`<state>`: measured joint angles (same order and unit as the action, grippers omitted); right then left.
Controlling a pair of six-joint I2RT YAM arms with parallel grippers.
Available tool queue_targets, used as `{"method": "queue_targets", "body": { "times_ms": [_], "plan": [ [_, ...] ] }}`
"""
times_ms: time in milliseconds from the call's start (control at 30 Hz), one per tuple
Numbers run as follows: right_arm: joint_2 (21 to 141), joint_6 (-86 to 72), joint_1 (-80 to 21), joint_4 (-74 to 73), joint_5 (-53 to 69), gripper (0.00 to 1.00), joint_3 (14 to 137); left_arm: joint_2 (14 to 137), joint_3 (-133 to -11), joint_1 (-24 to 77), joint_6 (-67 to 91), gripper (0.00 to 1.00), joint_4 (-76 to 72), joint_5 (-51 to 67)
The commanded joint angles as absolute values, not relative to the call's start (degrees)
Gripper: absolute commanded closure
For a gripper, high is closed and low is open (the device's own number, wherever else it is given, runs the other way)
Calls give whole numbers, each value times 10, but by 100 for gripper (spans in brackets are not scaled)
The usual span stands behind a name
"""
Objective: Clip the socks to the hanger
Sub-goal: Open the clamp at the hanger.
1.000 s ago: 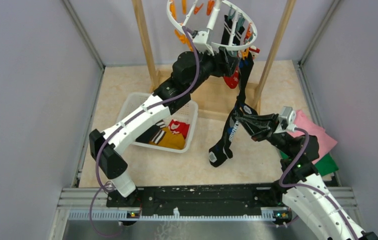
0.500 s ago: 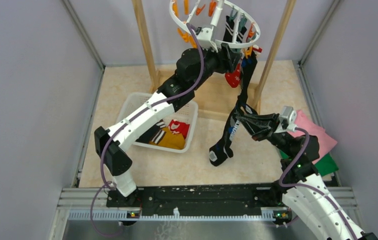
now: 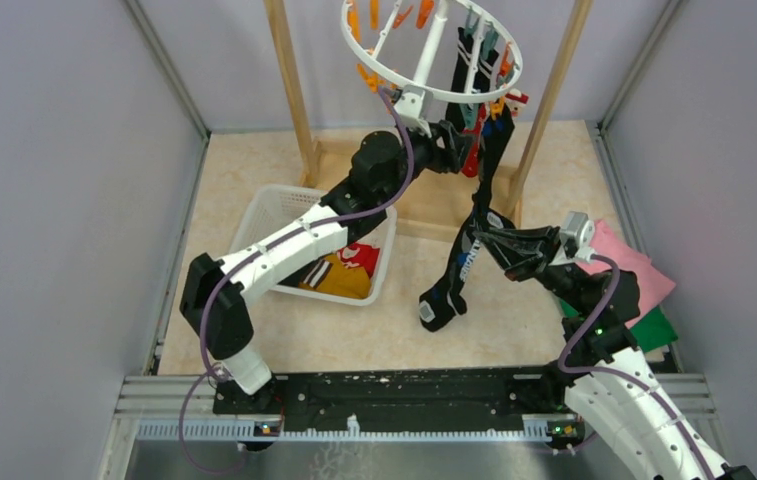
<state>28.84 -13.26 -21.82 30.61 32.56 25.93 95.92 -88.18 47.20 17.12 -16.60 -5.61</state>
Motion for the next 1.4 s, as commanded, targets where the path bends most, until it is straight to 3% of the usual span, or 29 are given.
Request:
{"method": "queue_targets", "body": {
  "times_ms": [0,333,533,767,1367],
  "plan": [
    [278,-132,-212,327,324,100,279,904,-828,471,160,27,-290,-52],
    [276,-124,-211,329,327,100,272,837,-711,470,154,1,-399,-29],
    [274,-124,-211,331,326,100,271,864,-728,471,163,2,-452,-16],
    [268,-124,-209,328,324,100,272,916,-791,471,133,16,-422,-19],
    [268,-125,-207,332,324,100,273,982,-841,470,64,19,-466,-23]
  ]
}}
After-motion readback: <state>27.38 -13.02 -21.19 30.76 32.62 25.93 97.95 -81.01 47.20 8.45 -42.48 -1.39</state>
